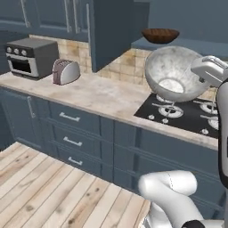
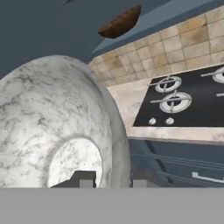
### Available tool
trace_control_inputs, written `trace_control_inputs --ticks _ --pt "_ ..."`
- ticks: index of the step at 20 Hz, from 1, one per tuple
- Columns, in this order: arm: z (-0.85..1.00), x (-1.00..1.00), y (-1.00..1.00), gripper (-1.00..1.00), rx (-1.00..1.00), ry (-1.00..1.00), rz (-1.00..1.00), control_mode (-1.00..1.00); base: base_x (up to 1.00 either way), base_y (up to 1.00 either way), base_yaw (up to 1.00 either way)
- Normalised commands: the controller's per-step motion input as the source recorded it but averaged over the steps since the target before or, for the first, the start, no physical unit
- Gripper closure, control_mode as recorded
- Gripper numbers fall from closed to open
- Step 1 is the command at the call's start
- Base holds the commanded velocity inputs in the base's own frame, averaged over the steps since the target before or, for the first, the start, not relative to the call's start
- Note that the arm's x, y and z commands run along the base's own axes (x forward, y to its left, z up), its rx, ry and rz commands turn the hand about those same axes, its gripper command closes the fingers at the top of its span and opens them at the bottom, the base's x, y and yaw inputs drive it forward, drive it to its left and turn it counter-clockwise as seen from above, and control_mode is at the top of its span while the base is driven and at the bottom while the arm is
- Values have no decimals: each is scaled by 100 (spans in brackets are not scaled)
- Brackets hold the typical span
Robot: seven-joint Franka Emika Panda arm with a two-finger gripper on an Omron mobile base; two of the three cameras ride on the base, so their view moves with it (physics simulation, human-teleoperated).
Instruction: Pick up the bowls from the cabinet and place each bowl in front of a stool on the dining counter.
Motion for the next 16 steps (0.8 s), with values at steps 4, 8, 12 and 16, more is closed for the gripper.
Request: trace_control_inputs --ticks 4,8,12,16 --pt "0 0 0 100 0 0 0 100 -29 0 65" --pt "0 0 0 100 0 0 0 100 -20 1 65" --pt "0 0 0 100 0 0 0 100 -9 5 65" --pt "0 0 0 100 0 0 0 100 -8 7 64"
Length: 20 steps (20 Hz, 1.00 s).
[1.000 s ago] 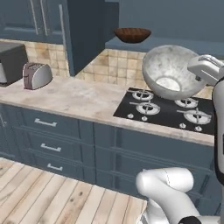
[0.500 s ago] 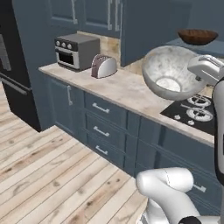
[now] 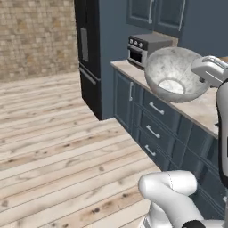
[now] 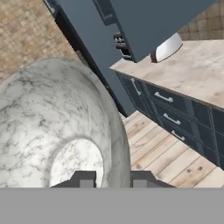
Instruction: Pick up the bowls from the cabinet and place each bowl in front of a stool on the dining counter.
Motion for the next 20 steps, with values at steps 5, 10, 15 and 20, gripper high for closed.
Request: trace_control_inputs --ticks 5,10,15,20 --pt "0 0 0 100 0 0 0 100 -2 10 60" --pt "0 0 0 100 0 0 0 100 0 6 55" --pt "0 0 0 100 0 0 0 100 0 8 51" --pt "0 0 0 100 0 0 0 100 0 8 49"
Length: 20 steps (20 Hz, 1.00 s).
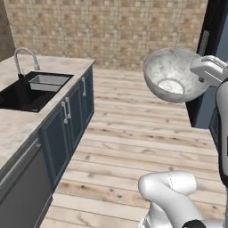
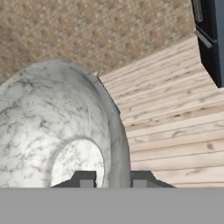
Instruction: Pick up the bowls from the cabinet and place each bowl in front of a stool on the dining counter.
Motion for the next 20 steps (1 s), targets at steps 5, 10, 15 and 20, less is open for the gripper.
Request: trace_control_inputs --ticks 5,10,15,20 --pt "0 0 0 100 0 0 0 100 0 6 49" --pt "0 0 0 100 0 0 0 100 0 0 43" --pt "0 0 0 100 0 0 0 100 0 18 39" --pt "0 0 0 100 0 0 0 100 -15 46 37"
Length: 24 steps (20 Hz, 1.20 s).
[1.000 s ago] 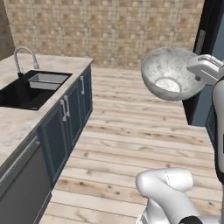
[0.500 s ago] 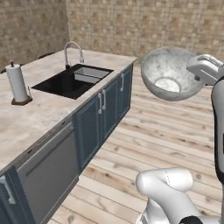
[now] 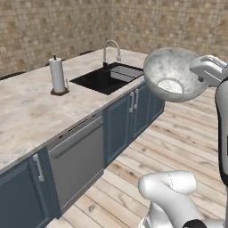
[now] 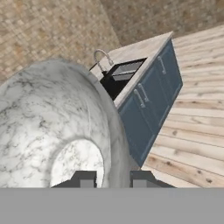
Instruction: Pick up the bowls from the cabinet and place each bowl in front of a stool on the dining counter.
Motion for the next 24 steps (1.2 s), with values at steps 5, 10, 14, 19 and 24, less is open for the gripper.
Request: trace_control_inputs --ticks 5,10,14,19,24 --pt "0 0 0 100 0 0 0 100 -2 30 36" --pt "0 0 0 100 0 0 0 100 0 36 34" --pt "0 0 0 100 0 0 0 100 6 73 26" --pt "0 0 0 100 0 0 0 100 11 100 20" --pt "0 0 0 100 0 0 0 100 2 100 17"
